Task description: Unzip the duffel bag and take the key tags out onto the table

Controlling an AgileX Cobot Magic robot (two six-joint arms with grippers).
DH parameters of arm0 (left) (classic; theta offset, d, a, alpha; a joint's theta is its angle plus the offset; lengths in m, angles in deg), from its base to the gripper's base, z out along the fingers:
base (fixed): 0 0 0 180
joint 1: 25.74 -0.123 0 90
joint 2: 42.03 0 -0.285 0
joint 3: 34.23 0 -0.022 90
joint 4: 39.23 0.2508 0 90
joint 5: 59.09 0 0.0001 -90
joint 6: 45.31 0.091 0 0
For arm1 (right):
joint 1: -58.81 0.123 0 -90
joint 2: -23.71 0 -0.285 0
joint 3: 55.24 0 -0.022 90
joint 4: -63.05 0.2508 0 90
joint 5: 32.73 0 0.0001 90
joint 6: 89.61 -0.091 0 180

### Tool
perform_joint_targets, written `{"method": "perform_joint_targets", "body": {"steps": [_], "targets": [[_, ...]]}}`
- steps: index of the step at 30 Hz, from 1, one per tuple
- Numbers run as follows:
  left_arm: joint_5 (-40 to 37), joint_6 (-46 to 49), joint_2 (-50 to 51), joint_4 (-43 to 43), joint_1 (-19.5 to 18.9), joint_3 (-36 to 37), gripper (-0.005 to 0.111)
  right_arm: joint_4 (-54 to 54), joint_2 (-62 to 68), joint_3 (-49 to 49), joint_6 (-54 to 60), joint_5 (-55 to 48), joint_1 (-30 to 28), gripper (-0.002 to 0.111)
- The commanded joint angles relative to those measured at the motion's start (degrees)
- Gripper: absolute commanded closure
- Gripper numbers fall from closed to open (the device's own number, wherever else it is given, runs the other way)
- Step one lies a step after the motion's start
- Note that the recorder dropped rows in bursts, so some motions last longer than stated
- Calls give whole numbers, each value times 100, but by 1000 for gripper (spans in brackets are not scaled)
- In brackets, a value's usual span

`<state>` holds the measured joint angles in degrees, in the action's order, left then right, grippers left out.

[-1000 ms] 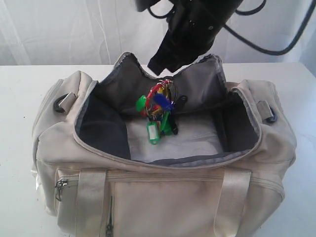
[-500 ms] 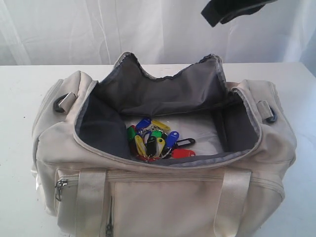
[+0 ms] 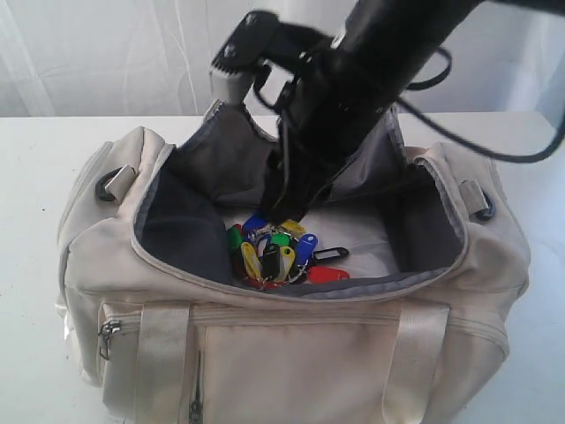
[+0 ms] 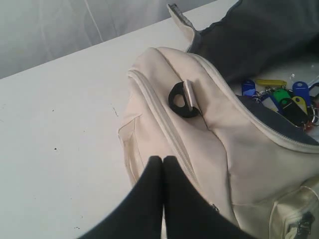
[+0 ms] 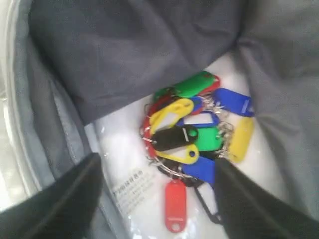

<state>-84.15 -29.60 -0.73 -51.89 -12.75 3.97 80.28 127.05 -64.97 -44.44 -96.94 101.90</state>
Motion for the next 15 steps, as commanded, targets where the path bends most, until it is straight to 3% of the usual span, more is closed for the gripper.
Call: {"method": "perform_joint_targets", "body": {"steps": [1,13,15], "targets": [[15,-53,-48,-106,37,31,107,-46,598,39,114,199,296,21],[15,-53,-48,-183,37,31,107,-530,1948,39,-129,774,448,22],[15,-53,-48,-183,37,31,107,-669,2187,39,-577,721,448,27]]}}
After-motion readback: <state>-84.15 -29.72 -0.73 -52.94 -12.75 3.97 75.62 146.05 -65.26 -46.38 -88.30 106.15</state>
